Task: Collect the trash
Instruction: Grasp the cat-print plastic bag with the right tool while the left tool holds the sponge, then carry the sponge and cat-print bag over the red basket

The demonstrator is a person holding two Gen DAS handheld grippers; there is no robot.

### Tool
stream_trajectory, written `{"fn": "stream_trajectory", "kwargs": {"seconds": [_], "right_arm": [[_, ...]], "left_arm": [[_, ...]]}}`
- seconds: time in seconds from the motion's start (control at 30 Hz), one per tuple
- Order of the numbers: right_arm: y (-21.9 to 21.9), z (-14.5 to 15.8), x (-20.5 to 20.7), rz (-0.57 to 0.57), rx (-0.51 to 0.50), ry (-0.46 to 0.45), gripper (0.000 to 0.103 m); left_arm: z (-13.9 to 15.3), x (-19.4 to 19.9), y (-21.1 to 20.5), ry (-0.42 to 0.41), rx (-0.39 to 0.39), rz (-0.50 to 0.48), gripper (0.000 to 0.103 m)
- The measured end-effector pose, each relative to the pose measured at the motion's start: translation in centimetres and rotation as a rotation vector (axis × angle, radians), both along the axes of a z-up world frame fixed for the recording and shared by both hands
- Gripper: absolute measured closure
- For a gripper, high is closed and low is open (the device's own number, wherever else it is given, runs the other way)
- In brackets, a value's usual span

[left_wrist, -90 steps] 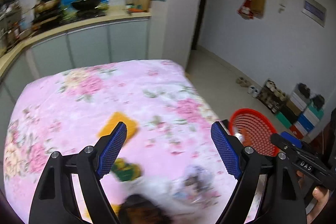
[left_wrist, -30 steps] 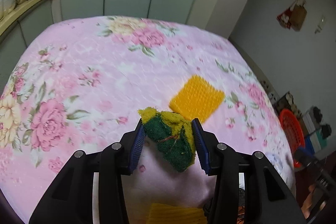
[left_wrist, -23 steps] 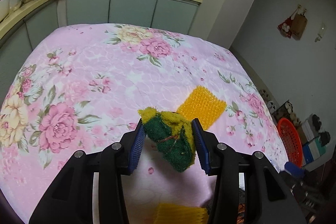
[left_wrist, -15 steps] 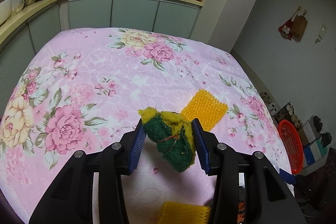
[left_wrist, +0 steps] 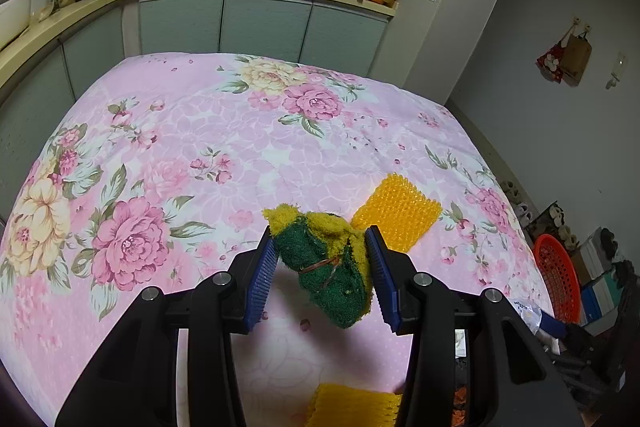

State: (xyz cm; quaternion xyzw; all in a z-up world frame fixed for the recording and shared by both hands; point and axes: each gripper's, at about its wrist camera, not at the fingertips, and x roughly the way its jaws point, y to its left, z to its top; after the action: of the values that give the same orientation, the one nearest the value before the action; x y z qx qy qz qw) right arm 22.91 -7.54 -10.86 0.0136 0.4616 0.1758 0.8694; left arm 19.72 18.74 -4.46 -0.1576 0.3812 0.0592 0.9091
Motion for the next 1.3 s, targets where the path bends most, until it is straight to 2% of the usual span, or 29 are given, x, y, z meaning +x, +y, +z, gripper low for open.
{"fn": "stream_trajectory", "kwargs": {"seconds": [0.17,0.37,0.63,0.83,1.3], "right_arm": [[1.5,-0.6,0.0,0.026,-0.03,-0.002,0.047],[1.4,-0.8,0.6,0.025,-0.014,0.006,0.059],[0.0,0.5,1.4,-0.012,0.028,-0.022,0.062],[-1.3,3.0,1.5,-0.039,0.078,-0.093,0.062],[-3.9,7.5,1.5,-0.076,0.109,-0.208,0.062]], "left_arm": [[0.0,0.0,-0.1,-0.001,0.005,-0.007,0.06],[0.0,0.0,-0.2,-0.004,0.009,-0.005,0.06],[0.3,-0.3,-0.3,-0.013,0.012,-0.004,0.06],[1.0,-0.5,-0.6,-0.027,0.017,-0.004,0.06],[3.8,0.0,-3.1,-0.081,0.052,-0.049,0.06]]}}
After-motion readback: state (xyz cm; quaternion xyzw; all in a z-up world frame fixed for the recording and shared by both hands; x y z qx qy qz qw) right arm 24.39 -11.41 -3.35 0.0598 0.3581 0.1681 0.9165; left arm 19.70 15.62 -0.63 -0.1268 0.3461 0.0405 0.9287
